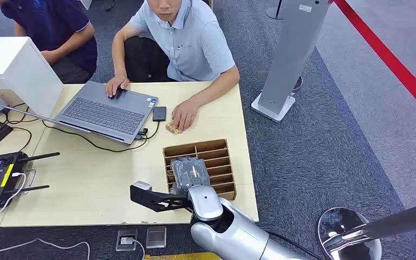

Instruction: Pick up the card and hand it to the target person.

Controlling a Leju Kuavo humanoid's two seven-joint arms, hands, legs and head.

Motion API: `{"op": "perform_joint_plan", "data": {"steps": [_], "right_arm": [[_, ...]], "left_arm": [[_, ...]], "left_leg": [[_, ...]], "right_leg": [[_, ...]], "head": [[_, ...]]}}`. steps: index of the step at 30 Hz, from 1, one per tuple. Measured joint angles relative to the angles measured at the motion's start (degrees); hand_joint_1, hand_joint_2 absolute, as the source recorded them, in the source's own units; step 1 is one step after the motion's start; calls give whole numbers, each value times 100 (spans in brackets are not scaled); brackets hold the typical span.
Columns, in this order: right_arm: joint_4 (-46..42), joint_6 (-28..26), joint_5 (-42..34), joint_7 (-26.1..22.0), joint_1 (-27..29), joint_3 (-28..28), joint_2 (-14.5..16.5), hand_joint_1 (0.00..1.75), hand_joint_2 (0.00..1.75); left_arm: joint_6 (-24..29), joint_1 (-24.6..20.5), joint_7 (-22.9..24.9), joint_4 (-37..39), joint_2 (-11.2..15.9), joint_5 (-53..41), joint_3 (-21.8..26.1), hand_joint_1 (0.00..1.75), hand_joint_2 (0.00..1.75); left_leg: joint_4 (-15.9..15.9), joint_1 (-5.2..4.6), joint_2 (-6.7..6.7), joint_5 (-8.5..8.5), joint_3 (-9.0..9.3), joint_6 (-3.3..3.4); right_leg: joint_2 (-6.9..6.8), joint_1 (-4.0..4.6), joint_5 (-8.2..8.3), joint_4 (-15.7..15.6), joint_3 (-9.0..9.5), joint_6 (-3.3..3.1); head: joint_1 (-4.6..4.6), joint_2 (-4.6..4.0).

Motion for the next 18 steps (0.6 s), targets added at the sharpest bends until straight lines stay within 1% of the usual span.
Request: {"op": "perform_joint_plan", "data": {"steps": [2, 4, 6, 14, 18], "right_arm": [[11, -3, -13, -1, -5, 5, 0, 91, 175], [34, -15, -55, -2, -17, 15, 0, 108, 175], [60, -40, -102, -2, -30, 27, 0, 121, 175], [141, -97, -172, -1, -70, 50, -2, 127, 175], [160, -98, -172, -2, -81, 50, -2, 151, 175]], "left_arm": [[0, 0, 0, 0, 0, 2, 0, 0, 0], [-2, 0, -4, 0, 0, 3, 0, 0, 0], [-7, 0, -13, 0, 0, 3, 0, 0, 0], [-13, 0, -26, 0, 0, -5, 0, 0, 0], [-13, 0, -26, 0, 0, -12, 0, 0, 0]], "left_leg": [[0, 0, 0, 0, 0, 0], [0, 0, 0, 0, 0, 0], [0, 0, 0, 0, 0, 0], [0, 0, 0, 0, 1, 0], [0, 0, 0, 0, 2, 0]], "right_leg": [[0, 0, 0, 0, 0, 0], [0, 0, 0, 0, 0, 0], [0, 0, 0, 0, 0, 0], [0, 0, 0, 0, 0, 0], [0, 0, 0, 0, 1, 0]], "head": [[1, 0], [2, 0], [2, 0], [1, 0], [1, 0]]}}
